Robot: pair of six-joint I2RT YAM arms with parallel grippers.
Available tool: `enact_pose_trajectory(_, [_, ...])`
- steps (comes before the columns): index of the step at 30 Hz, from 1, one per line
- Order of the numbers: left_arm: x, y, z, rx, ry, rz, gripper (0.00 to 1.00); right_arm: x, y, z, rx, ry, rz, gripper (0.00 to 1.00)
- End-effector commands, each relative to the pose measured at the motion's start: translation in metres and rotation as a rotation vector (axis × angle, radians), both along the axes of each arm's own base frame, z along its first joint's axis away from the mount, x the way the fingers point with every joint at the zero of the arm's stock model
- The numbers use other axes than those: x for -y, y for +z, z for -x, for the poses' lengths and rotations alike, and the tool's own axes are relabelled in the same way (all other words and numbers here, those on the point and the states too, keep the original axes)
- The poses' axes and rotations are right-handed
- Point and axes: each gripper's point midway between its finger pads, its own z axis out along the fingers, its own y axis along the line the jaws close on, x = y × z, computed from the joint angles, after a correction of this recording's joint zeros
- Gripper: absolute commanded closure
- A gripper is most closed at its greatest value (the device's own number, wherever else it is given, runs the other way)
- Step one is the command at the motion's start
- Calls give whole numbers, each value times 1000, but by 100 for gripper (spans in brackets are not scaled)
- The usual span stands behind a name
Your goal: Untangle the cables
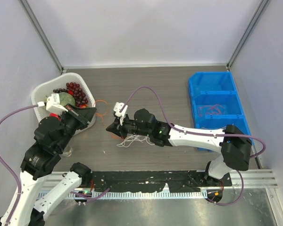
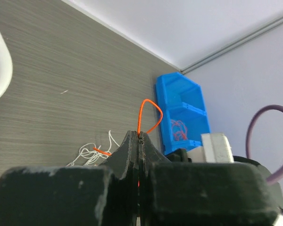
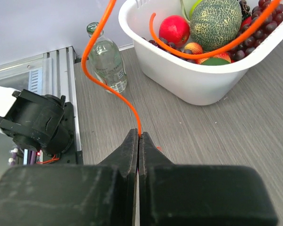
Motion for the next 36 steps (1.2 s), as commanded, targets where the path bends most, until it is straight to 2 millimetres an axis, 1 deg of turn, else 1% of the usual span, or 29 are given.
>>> enact_pose_trajectory(1, [-12, -17, -9, -27, 79, -40, 100, 15, 50, 5, -6, -37, -126, 99])
enact_pose_trajectory(2, [-14, -25, -11, -40, 89, -59, 100, 21, 57, 6, -6, -45, -141, 99])
enact_pose_trajectory(3, [-14, -34, -12, -57, 94, -74, 100, 28, 70, 5, 0, -66, -172, 99])
enact_pose_trajectory(4, [-14, -43, -14, -78, 98, -88, 100, 32, 70, 6, -7, -77, -178, 99])
enact_pose_trajectory(5, [-13, -54, -16, -103, 98, -103, 100, 39, 85, 5, -3, -100, -220, 99])
enact_pose_trajectory(6, [-11, -63, -18, -124, 90, -112, 100, 43, 86, 4, -9, -111, -229, 99])
enact_pose_trajectory(7, [-7, -75, -20, -151, 75, -122, 100, 50, 98, 3, -3, -132, -263, 99])
enact_pose_trajectory(8, [-1, -83, -20, -173, 51, -124, 100, 53, 99, 3, -9, -140, -271, 99])
enact_pose_trajectory(9, [7, -91, -22, -197, 16, -123, 100, 58, 107, 3, -6, -151, -292, 99])
enact_pose_trajectory(10, [16, -98, -23, -213, -26, -120, 100, 60, 110, 2, -12, -164, -301, 99])
enact_pose_trajectory(11, [28, -102, -23, -221, -84, -113, 100, 66, 115, -2, -8, -201, -315, 99])
enact_pose_trajectory(12, [42, -102, -20, -220, -159, -95, 100, 69, 114, -7, -13, -234, -319, 99])
enact_pose_trajectory(14, [59, -104, -18, -228, -249, -73, 100, 77, 120, -12, -16, -276, -337, 99])
enact_pose_trajectory(17, [73, -110, -17, -252, -321, -60, 100, 82, 123, -15, -20, -304, -354, 99])
enact_pose_trajectory(18, [77, -111, -17, -258, -337, -57, 100, 85, 127, -16, -19, -312, -367, 99])
enact_pose_trajectory(20, [82, -114, -17, -277, -366, -55, 99, 89, 129, -17, -18, -330, -373, 99])
enact_pose_trajectory(22, [83, -116, -17, -288, -372, -63, 90, 96, 130, -21, -16, -363, -371, 99])
enact_pose_trajectory(24, [78, -115, -17, -284, -352, -81, 75, 104, 129, -27, -10, -410, -361, 99])
enact_pose_trajectory(27, [64, -109, -17, -250, -296, -111, 58, 124, 125, -43, 8, -521, -338, 99])
enact_pose_trajectory(28, [59, -108, -16, -236, -274, -120, 53, 131, 126, -46, 13, -546, -331, 99])
enact_pose_trajectory(29, [53, -105, -16, -217, -248, -130, 47, 141, 125, -55, 20, -601, -325, 99])
enact_pose_trajectory(30, [48, -104, -16, -204, -225, -136, 43, 149, 125, -58, 23, -628, -319, 99])
enact_pose_trajectory(31, [44, -101, -14, -186, -213, -138, 38, 163, 127, -70, 28, -696, -319, 99])
enact_pose_trajectory(32, [37, -99, -16, -168, -175, -148, 35, 172, 125, -76, 26, -733, -305, 99])
enact_pose_trajectory(33, [34, -97, -14, -153, -169, -149, 33, 190, 127, -92, 20, -813, -311, 100])
enact_pose_trajectory(34, [33, -95, -13, -143, -168, -149, 31, 200, 121, -101, 13, -855, -285, 99])
enact_pose_trajectory(35, [32, -94, -12, -138, -168, -150, 30, 218, 124, -116, 5, -915, -297, 99])
enact_pose_trajectory(36, [32, -94, -10, -135, -171, -150, 28, 232, 124, -123, -5, -956, -299, 99])
